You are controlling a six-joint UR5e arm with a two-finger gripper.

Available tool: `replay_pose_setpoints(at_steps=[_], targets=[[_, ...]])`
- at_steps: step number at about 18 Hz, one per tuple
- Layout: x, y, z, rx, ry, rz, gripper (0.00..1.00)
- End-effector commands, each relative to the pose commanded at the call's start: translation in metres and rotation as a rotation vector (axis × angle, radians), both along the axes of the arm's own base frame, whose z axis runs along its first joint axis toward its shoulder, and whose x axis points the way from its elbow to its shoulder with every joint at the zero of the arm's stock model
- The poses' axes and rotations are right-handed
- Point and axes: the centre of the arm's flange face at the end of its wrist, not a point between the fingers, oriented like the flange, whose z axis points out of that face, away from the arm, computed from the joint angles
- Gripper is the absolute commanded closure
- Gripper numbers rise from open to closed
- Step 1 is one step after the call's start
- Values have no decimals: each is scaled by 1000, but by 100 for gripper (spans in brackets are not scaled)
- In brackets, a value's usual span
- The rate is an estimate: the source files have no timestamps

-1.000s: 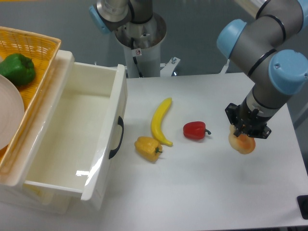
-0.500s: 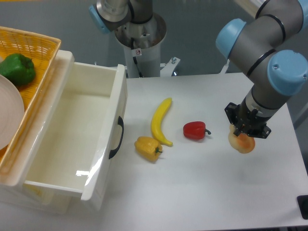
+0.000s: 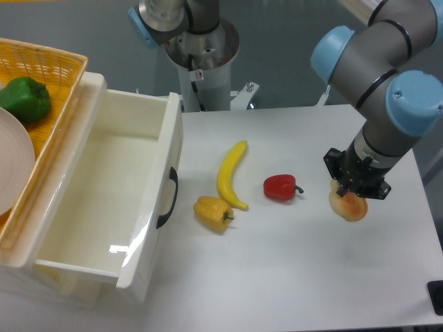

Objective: Pick up the round bread

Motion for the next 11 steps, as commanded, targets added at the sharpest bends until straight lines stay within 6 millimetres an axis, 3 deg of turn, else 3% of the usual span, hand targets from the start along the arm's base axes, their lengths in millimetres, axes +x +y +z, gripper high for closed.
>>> replay_pose_setpoints(at_steps=[3, 11], targets=[[0, 6, 0, 6, 4, 72, 99], [2, 5, -3, 7, 13, 58, 99]])
